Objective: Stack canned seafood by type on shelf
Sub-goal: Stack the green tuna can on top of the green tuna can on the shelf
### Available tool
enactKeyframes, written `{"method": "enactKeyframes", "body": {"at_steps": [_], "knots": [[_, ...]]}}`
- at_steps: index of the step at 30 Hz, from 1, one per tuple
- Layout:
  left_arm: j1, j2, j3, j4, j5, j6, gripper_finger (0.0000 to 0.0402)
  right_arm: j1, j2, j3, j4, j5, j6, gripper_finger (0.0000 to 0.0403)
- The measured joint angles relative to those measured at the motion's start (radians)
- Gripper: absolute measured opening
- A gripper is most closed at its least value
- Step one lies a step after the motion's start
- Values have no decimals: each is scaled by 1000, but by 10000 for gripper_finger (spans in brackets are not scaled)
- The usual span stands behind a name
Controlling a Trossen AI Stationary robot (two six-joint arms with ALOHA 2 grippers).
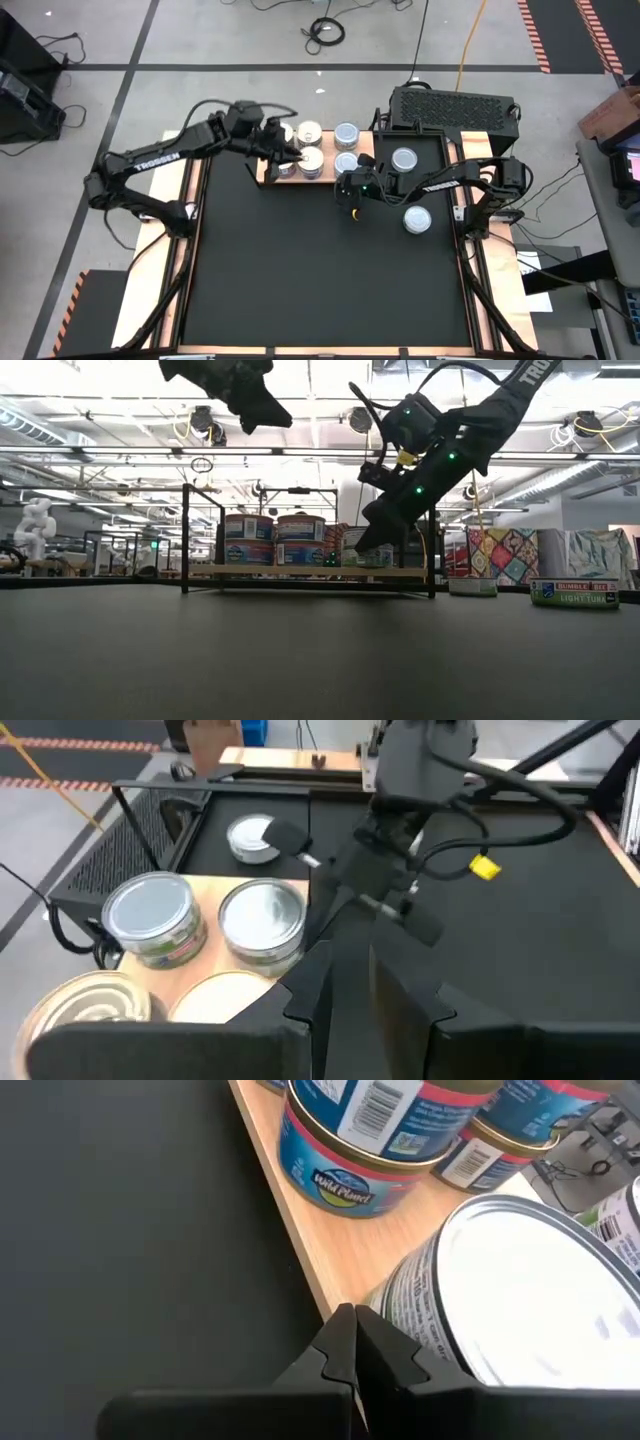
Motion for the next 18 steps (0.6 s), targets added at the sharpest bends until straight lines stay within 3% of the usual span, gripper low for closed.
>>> {"method": "enactKeyframes", "body": {"at_steps": [12,18], "knots": [[-157,-37,-174,223,-36,-43,72,-21,-2,0,21,-2,-5,0],[-258,-34,-217,273,-37,-78,72,39,-65,0,-20,-10,-8,0]]}}
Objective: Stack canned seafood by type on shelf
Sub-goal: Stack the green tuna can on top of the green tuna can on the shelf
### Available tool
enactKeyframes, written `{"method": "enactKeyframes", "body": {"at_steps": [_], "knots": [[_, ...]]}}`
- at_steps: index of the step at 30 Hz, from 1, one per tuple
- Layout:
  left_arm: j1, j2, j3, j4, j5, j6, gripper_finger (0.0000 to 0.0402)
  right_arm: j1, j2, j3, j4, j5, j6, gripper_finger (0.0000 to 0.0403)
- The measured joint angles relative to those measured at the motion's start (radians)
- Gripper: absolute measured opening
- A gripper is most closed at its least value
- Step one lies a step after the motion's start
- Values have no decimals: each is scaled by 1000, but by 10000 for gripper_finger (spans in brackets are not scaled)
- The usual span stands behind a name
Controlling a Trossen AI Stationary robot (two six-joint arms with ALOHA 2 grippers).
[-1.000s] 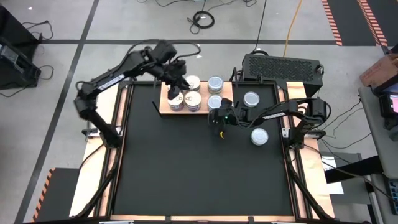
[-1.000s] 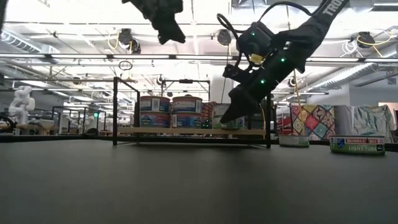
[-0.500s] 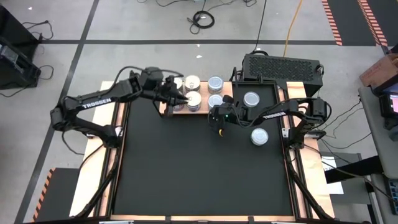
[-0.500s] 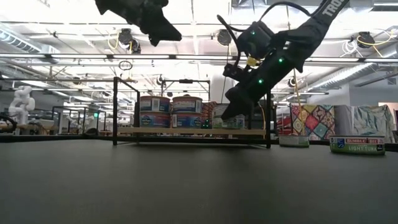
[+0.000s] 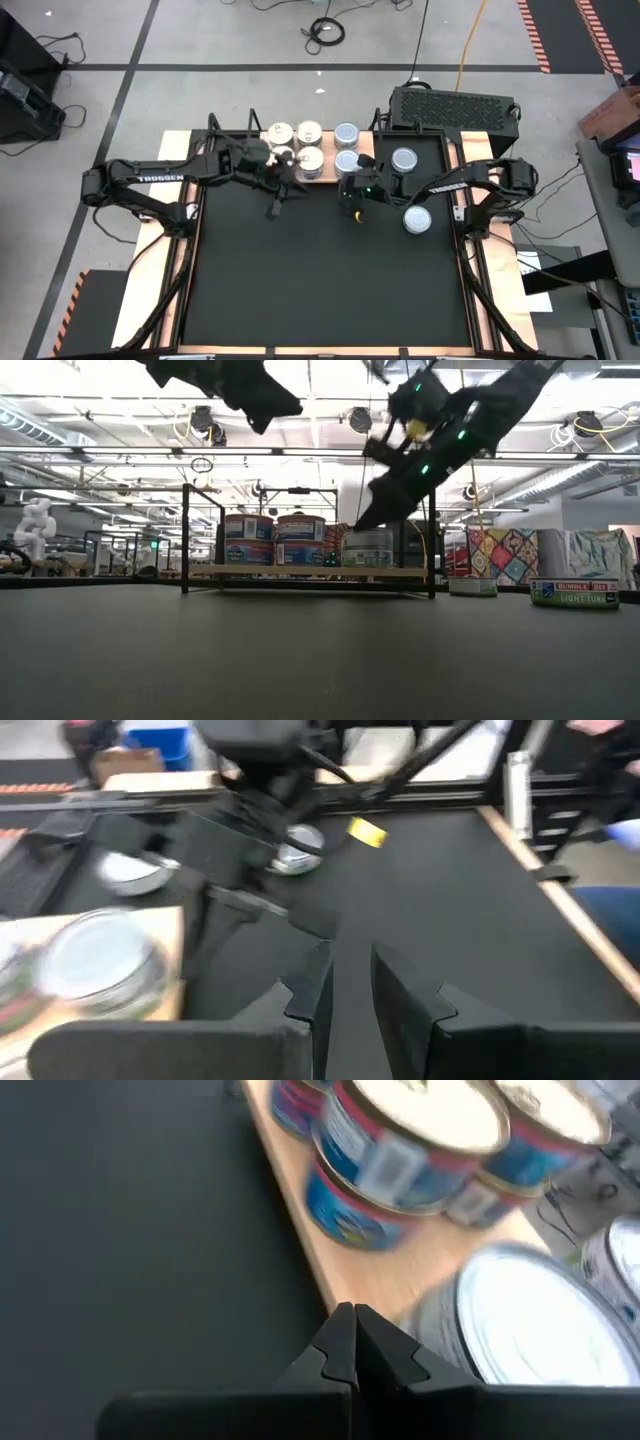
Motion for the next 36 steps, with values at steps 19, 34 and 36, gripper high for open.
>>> {"method": "enactKeyframes", "body": {"at_steps": [19,34,36], "knots": [[-192,262,-191,813,-115,-36,72,253,-383,0,-1327,109,963,0],[-94,644,-58,950,-59,-353,72,176,-387,-201,-1419,73,1171,0],[-94,643,-58,943,-22,-351,72,161,-388,-221,-1386,47,1169,0]]}}
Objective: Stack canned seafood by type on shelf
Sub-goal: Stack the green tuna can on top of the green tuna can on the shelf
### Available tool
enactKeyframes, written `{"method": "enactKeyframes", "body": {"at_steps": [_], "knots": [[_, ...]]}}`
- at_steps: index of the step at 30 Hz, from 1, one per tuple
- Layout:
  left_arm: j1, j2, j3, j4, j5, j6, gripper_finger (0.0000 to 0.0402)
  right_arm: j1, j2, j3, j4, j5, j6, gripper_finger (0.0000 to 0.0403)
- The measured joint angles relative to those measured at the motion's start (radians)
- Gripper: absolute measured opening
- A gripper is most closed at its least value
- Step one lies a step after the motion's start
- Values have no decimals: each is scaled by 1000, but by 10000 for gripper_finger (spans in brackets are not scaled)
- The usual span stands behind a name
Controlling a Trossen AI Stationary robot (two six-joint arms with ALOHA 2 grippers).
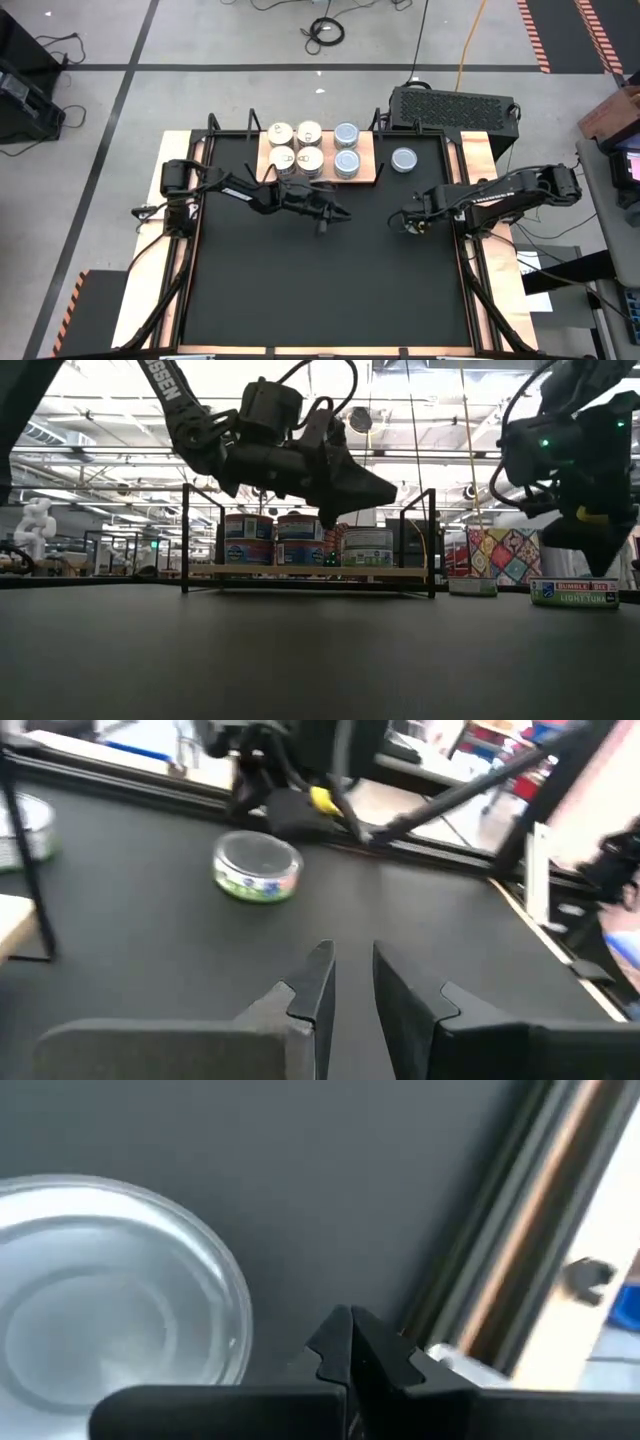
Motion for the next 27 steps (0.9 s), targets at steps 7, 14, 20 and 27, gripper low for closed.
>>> {"method": "enactKeyframes", "body": {"at_steps": [7,14,20,27], "knots": [[0,-10,0,-10,58,22,72,5,0,-21,64,-103,-1,0],[0,-9,0,-23,59,23,72,25,0,-15,274,-246,-20,0],[2,-10,0,-64,59,32,72,59,0,-15,540,-284,-76,0],[23,-10,0,-132,62,50,72,108,19,-12,884,-332,-237,0]]}}
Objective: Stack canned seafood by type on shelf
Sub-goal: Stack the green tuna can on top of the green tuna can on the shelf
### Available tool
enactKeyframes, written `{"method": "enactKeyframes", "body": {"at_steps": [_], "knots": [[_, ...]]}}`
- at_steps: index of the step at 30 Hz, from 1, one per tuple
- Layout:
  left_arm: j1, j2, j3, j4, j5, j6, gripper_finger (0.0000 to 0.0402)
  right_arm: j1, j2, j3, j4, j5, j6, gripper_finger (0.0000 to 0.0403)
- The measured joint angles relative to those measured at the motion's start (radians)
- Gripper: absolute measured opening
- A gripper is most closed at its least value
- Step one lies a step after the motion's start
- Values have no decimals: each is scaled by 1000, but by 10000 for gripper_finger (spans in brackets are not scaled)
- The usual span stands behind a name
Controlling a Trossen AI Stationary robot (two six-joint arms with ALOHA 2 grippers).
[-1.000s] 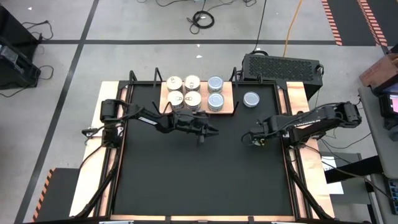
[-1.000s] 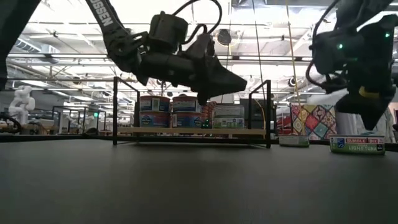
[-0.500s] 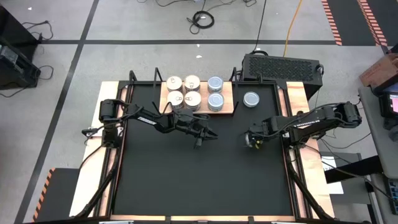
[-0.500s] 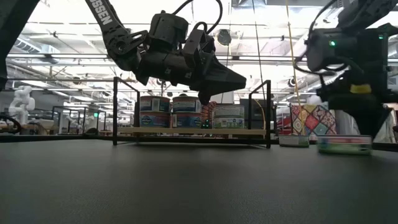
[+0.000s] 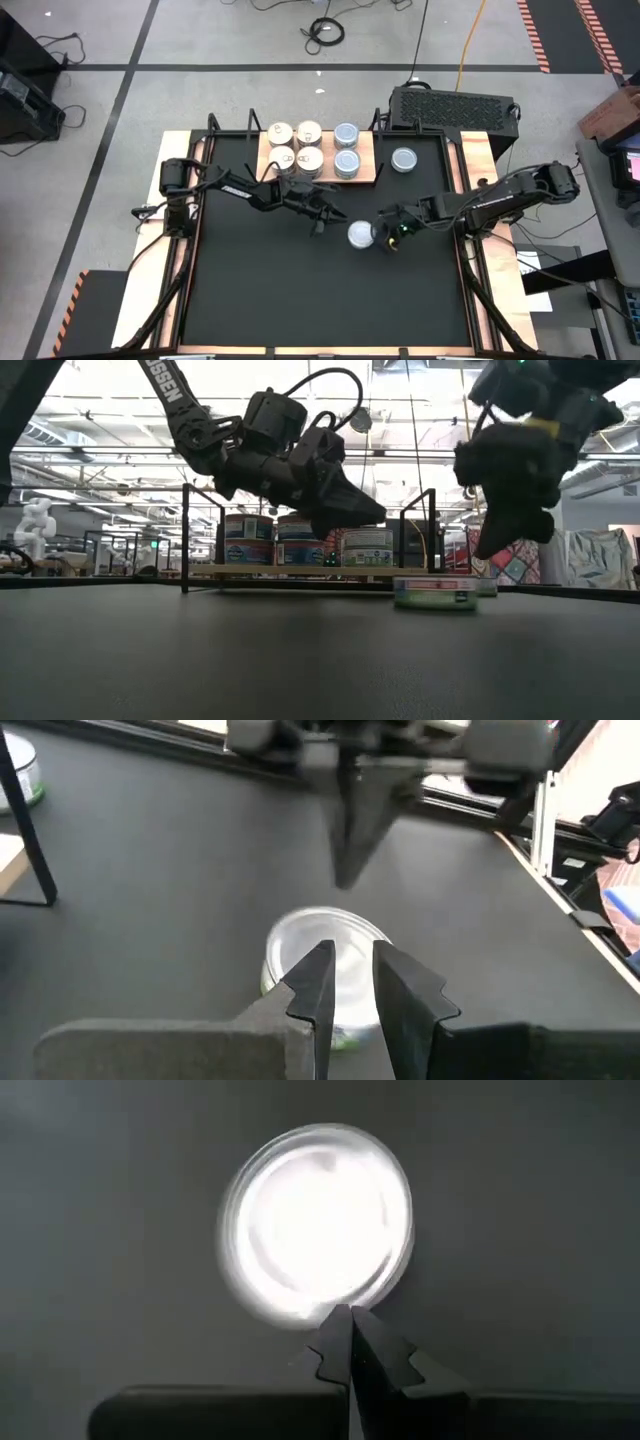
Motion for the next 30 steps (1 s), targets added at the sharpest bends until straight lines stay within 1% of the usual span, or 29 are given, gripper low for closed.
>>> {"method": "enactKeyframes", "body": {"at_steps": [1,2,5,8,11,15,17,19,24,27,28,30], "knots": [[4,-1,0,-6,6,0,72,6,0,9,-3,12,-19,0],[7,-5,0,-13,18,-1,72,8,-3,22,-34,46,-22,0],[10,-18,0,-11,48,0,72,-8,-21,74,-239,180,-3,0],[9,-35,0,-12,50,1,72,-51,-35,121,-407,303,5,0],[8,-40,0,-20,50,3,72,-139,-51,134,-489,412,-29,0],[9,-43,0,-38,50,9,72,-322,-64,134,-493,440,-152,0],[9,-43,0,-47,50,9,72,-423,-64,134,-446,420,-248,0],[9,-43,0,-46,50,9,72,-524,-65,134,-387,377,-344,0],[9,-43,0,-68,49,9,72,-772,-65,133,-269,210,-514,0],[9,-43,0,-93,49,10,72,-901,-62,133,-158,70,-552,0],[9,-43,0,-98,48,16,72,-938,-56,133,-123,42,-555,0],[9,-43,0,-103,47,27,72,-1004,-37,133,-60,29,-555,0]]}}
